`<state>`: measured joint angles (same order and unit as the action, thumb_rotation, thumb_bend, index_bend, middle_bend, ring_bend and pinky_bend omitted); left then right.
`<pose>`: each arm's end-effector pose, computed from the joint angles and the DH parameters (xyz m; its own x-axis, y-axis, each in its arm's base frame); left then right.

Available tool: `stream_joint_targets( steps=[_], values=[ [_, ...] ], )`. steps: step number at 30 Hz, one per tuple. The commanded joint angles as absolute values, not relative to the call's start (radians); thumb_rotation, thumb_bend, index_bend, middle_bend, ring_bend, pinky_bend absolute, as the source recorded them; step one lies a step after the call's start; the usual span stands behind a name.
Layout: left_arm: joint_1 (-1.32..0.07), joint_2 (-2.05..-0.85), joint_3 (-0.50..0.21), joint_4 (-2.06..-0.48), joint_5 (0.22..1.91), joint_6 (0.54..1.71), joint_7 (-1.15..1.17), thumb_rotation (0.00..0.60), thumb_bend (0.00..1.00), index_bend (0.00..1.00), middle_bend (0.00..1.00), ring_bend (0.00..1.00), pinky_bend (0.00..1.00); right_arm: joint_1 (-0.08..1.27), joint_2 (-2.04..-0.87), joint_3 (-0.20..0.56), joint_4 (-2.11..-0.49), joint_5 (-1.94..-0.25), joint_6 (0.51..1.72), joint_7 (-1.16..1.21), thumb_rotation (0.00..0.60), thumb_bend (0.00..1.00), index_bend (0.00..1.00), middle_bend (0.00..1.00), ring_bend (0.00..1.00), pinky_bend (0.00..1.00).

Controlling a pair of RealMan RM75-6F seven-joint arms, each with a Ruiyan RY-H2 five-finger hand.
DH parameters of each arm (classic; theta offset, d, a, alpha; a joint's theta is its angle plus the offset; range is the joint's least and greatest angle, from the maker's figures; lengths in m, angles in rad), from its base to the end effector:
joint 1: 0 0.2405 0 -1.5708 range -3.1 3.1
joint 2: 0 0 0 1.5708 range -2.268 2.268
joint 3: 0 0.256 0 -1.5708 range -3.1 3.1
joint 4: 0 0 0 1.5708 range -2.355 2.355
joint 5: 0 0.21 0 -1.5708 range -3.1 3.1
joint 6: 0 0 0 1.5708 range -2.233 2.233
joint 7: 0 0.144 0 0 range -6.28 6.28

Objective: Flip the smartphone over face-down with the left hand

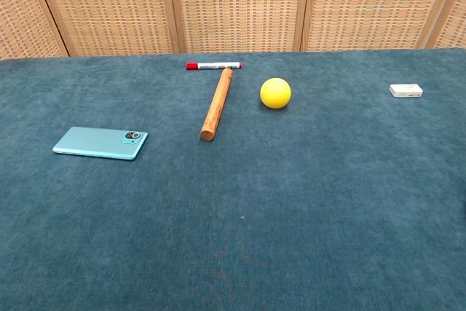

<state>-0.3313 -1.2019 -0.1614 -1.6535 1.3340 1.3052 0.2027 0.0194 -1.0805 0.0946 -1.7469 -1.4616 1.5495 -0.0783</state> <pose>-0.2566 0.2717 0.1276 0.4328 -0.0007 0.9015 0.8967 -0.1029 -0.4305 -0.2966 -0.1683 0.1760 0.3777 0.0718 0.9231 -0.9248 0.0795 0.3722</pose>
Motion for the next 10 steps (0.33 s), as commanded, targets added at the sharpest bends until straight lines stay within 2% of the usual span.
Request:
stream_joint_targets(
  steps=[1, 10],
  values=[
    [-0.212, -1.108, -0.066, -1.775, 1.412, 1.426, 0.212, 0.6, 0.0, 0.0, 0.0, 0.0, 0.0, 0.016, -1.078, 0.095, -1.748, -1.466, 1.557, -0.078, 0.6, 0.0, 0.0, 0.0, 0.0, 0.0],
    [-0.142, -1.098, -0.011, -1.792, 1.475, 1.49, 0.169, 0.6, 0.0, 0.0, 0.0, 0.0, 0.0, 0.006, -1.07, 0.092, -1.758, -1.482, 1.578, -0.075, 0.6, 0.0, 0.0, 0.0, 0.0, 0.0]
  ],
)
